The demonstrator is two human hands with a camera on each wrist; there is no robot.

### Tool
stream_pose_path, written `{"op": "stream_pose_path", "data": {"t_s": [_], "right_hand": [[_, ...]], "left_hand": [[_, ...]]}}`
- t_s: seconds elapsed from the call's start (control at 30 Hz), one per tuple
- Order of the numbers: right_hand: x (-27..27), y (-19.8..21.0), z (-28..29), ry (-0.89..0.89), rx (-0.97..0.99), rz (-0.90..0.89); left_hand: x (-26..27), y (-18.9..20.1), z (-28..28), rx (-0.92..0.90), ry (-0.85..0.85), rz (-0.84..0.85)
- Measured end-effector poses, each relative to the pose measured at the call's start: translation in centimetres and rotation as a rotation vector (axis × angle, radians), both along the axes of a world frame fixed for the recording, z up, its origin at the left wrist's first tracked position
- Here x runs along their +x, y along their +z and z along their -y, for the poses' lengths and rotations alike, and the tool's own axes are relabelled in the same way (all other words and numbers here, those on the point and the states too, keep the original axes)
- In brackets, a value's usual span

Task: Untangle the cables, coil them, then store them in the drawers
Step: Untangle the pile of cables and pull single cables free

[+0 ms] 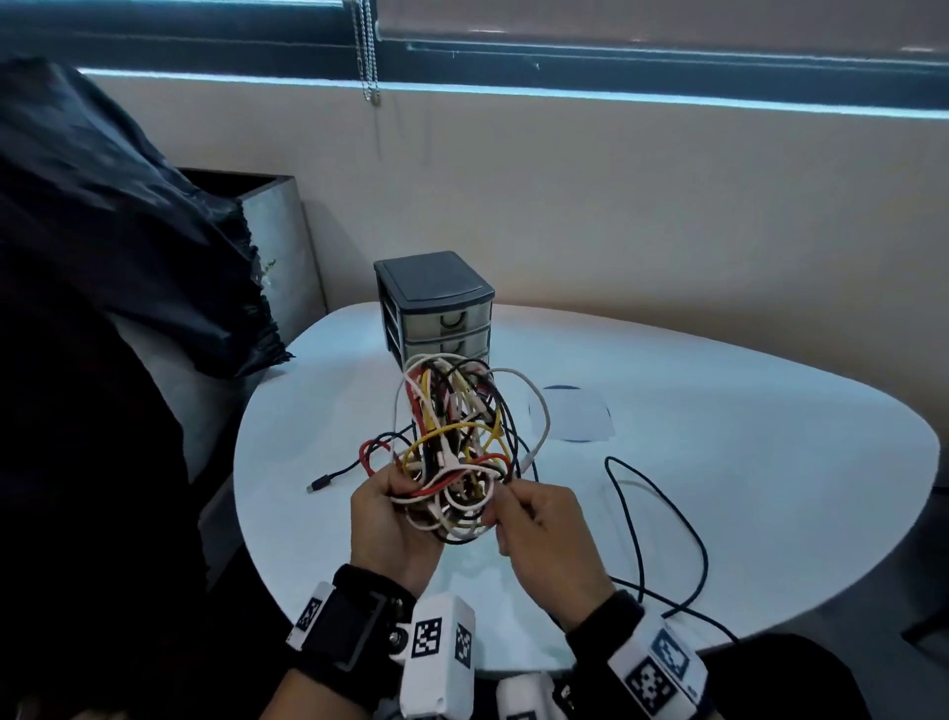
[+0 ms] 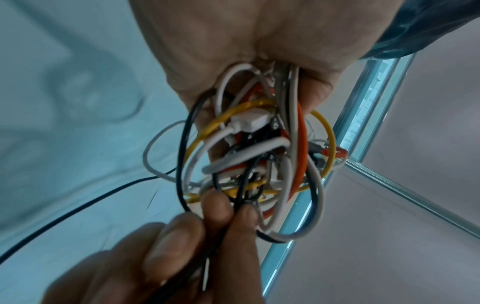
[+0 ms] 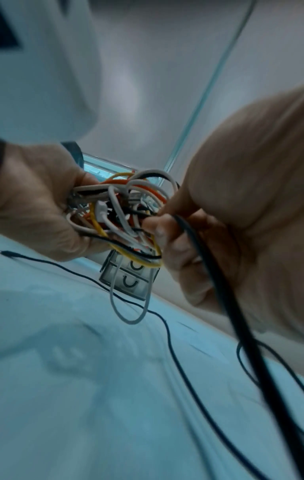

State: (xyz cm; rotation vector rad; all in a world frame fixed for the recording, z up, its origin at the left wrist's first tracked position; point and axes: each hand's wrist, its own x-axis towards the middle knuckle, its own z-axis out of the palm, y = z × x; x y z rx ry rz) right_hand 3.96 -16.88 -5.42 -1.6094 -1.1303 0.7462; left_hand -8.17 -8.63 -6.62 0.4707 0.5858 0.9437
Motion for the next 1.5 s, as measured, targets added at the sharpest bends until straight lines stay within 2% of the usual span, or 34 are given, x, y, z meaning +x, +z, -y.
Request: {"op": "stream_pose_path", "data": {"t_s": [0.27, 0.43, 0.53, 0.63, 0.73, 0.87, 1.1, 1.23, 1.37, 1.5], "right_hand": [[0.4, 0.6, 1.4, 0.096, -0.16, -0.038], [1.6, 0.9, 1.0, 0.018, -0.089, 0.124], [2.1, 1.1, 1.0, 0.042, -0.04, 0.192], [2.0, 1.5, 1.9, 0.11, -0.015, 0.283], [1.9, 1.6, 2.5, 0.033, 0.026, 0.396], [2.3, 1.4, 2.4, -0.083, 0.038, 0.4], [4.4, -0.1, 1.7, -0.048, -0.123, 0.192], [3.7, -0.3, 0.9, -0.041, -0.102, 0.039], [3.0, -0.1, 0.6, -0.037, -0.083, -0.128], [3.1, -0.1, 1.1, -0.018, -0.104, -0.226]], "left_hand": [[0.0, 0.0, -1.6, -0.01, 0.026, -0.016], [-0.3, -0.3, -1.0, 0.033, -0.06, 0.03], [-0.8, -0.8, -0.2, 0.069, -0.131, 0.079], [-1.2, -1.0, -0.1, 0.088, -0.186, -0.006], [-0.7, -0.9, -0.1, 0.055, -0.181, -0.095], [0.3, -1.2, -0.1, -0.02, -0.122, -0.116], [0.6, -0.5, 0.4, -0.062, -0.107, -0.077], [1.2, -0.7, 1.1, -0.066, -0.107, -0.058], [0.9, -0.7, 0.8, -0.12, -0.087, 0.059], [0.7, -0.4, 0.0, -0.041, -0.078, -0.008]]}}
